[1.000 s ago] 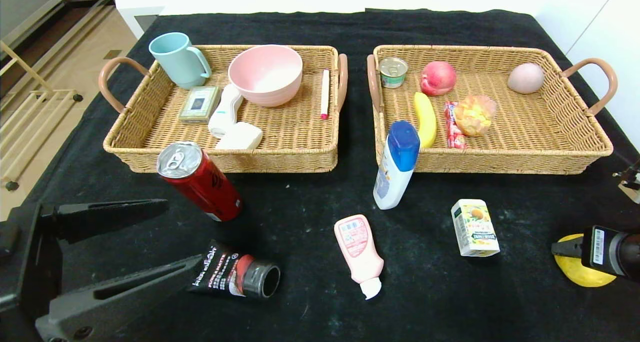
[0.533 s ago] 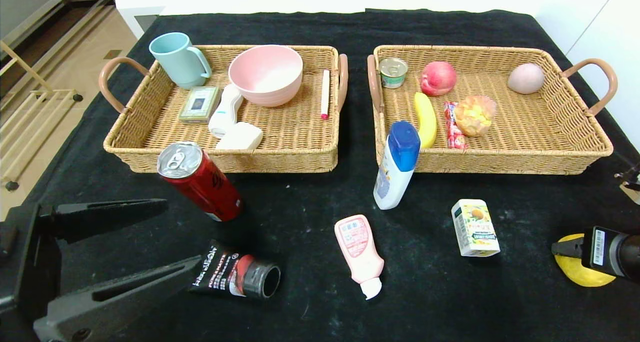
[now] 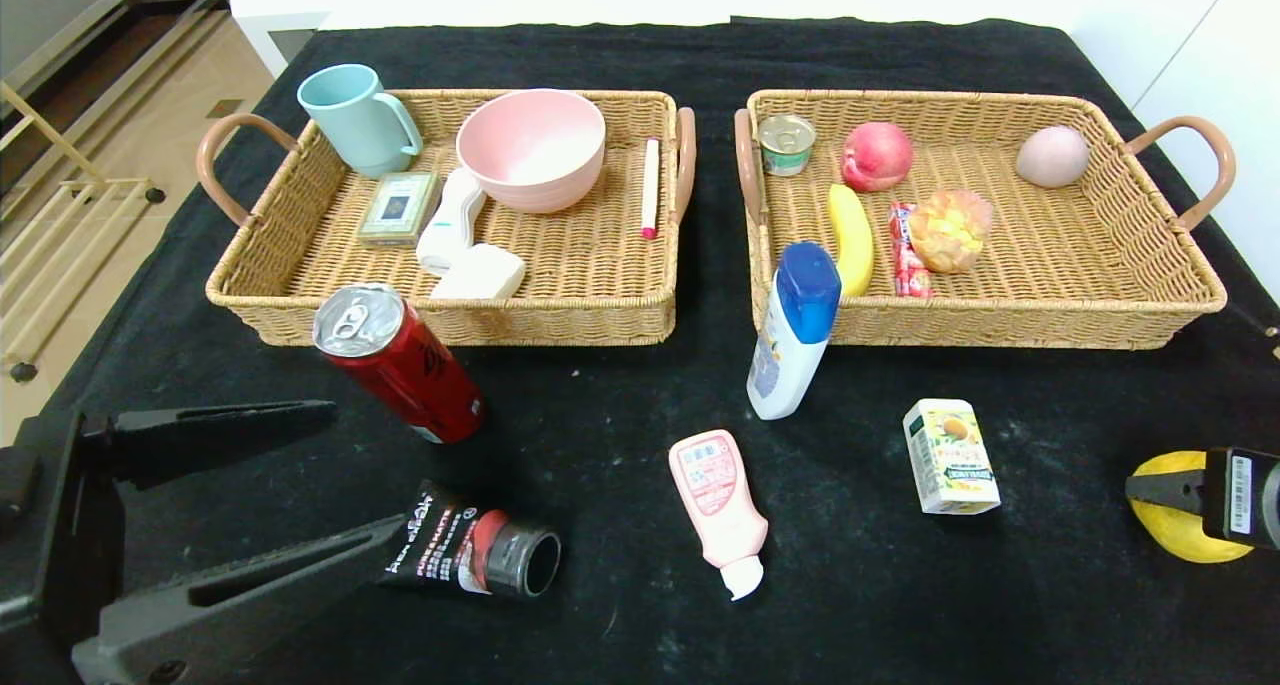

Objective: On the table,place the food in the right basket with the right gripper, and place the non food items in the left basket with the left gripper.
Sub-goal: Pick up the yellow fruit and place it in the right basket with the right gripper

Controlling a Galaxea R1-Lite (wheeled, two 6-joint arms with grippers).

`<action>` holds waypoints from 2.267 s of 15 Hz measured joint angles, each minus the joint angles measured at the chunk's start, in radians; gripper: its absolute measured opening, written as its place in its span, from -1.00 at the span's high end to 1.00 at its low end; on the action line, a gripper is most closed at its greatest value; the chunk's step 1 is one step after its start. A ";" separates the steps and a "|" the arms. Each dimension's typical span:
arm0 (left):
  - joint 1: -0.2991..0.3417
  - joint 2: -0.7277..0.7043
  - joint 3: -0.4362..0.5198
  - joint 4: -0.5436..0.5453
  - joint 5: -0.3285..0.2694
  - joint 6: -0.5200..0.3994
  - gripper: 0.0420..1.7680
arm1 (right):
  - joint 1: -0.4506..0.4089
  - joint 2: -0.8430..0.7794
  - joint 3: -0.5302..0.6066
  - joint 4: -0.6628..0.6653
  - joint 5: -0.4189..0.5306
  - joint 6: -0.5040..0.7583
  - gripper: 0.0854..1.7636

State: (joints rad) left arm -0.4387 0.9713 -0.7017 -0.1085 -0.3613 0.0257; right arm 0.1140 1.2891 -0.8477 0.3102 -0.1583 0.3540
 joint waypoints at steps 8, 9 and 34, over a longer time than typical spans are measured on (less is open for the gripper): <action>0.000 0.000 0.004 0.000 0.000 0.002 -0.94 | 0.028 -0.013 -0.147 -0.012 0.014 -0.087 -0.30; 0.000 0.000 0.004 0.000 0.000 0.002 -0.94 | 0.032 -0.006 -0.175 -0.014 0.014 -0.087 -0.30; 0.000 -0.009 0.005 -0.006 0.001 0.013 -0.94 | 0.050 0.411 -0.722 -0.141 -0.064 -0.087 -0.30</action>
State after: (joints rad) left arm -0.4383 0.9626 -0.6966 -0.1149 -0.3606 0.0389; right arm 0.1638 1.7000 -1.5698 0.1687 -0.2221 0.2670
